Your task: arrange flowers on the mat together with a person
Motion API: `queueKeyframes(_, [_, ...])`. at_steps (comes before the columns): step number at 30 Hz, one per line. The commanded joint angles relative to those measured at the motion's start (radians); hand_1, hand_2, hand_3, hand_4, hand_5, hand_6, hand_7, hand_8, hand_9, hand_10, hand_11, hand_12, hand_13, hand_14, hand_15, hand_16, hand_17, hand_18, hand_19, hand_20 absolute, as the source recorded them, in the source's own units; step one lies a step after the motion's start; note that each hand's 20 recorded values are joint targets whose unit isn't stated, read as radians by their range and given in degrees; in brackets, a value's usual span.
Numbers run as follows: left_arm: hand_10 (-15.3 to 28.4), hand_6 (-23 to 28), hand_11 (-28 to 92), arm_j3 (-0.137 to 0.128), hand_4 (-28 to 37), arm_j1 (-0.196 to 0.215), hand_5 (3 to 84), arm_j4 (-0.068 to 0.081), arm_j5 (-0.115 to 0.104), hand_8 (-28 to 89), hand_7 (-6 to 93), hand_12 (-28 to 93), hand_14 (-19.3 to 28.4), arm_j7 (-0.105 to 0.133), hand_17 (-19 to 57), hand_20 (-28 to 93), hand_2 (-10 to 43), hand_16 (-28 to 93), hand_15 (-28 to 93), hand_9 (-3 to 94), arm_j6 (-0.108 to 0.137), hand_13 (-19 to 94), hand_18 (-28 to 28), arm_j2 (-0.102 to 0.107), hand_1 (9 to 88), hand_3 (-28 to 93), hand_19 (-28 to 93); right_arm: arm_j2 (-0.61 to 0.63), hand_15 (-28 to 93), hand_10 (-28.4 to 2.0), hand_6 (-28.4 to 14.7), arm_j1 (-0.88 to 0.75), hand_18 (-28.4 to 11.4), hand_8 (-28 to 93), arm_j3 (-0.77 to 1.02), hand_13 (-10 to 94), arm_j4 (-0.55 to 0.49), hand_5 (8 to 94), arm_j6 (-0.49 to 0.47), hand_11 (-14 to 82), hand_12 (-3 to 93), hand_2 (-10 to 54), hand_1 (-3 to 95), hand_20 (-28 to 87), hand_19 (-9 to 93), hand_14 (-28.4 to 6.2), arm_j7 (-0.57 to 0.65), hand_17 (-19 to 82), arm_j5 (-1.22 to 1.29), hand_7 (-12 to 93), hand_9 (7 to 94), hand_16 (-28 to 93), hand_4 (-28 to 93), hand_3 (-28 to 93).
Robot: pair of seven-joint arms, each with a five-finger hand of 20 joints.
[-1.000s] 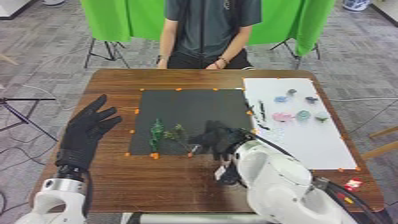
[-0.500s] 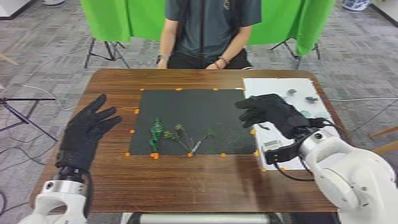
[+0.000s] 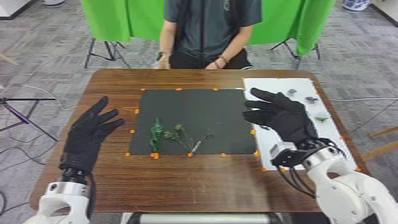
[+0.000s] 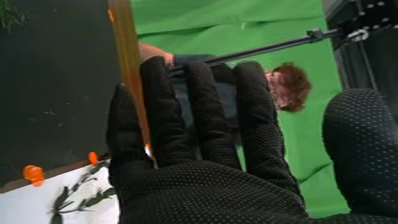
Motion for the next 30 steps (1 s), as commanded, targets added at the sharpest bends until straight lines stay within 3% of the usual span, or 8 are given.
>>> queueKeyframes(1, [16.8, 3.8, 20, 0.002, -28.3, 0.01, 35.7, 0.008, 0.009, -9, 9.0, 8, 26.4, -0.003, -8.3, 15, 6.0, -7, 43, 36.4, -0.012, 29, 24.6, -0.023, 21.3, 78, 50, -0.036, 29, -15.1, 1.9, -0.074, -26.3, -12, 0.019, 36, -0.02, 45.7, 0.01, 9.4, 13.7, 13.4, 13.9, 15, 45, -20.3, -0.027, 3, 0.002, 13, 46.1, 14, -28, 77])
queueKeyframes(4, [16.6, 3.7, 20, -0.004, -28.3, 0.016, 35.5, 0.004, 0.006, -9, 9.0, 8, 26.3, 0.001, -8.3, 15, 5.9, -7, 43, 36.0, -0.003, 29, 24.6, -0.021, 21.3, 78, 49, -0.033, 29, -15.2, 2.1, -0.09, -26.4, -12, 0.026, 36, -0.025, 43.8, -0.003, 8.6, 13.7, 13.4, 13.4, 15, 45, -20.4, -0.019, 3, -0.01, 13, 44.9, 15, -28, 77])
queueKeyframes(9, [16.3, 3.2, 19, -0.012, -28.3, 0.015, 34.7, 0.003, 0.009, -9, 9.1, 8, 26.4, -0.007, -8.3, 15, 5.9, -7, 43, 35.2, -0.007, 29, 24.6, -0.028, 21.3, 78, 49, -0.031, 27, -14.5, 2.4, -0.1, -26.5, -12, 0.028, 35, -0.024, 39.9, -0.002, 6.5, 13.3, 13.5, 13.0, 15, 45, -20.5, -0.025, 3, -0.016, 12, 42.7, 15, -28, 77])
queueKeyframes(30, [17.0, 3.4, 20, -0.008, -28.3, 0.008, 34.6, 0.004, 0.013, -9, 9.3, 8, 26.5, -0.018, -8.2, 16, 5.9, -7, 44, 36.0, -0.015, 29, 24.3, -0.035, 21.6, 78, 49, -0.038, 26, -14.3, 2.8, -0.083, -26.3, -12, 0.011, 36, -0.015, 40.3, 0.041, 6.1, 13.9, 13.3, 12.5, 15, 45, -20.4, -0.034, 3, 0.033, 13, 43.4, 16, -28, 78])
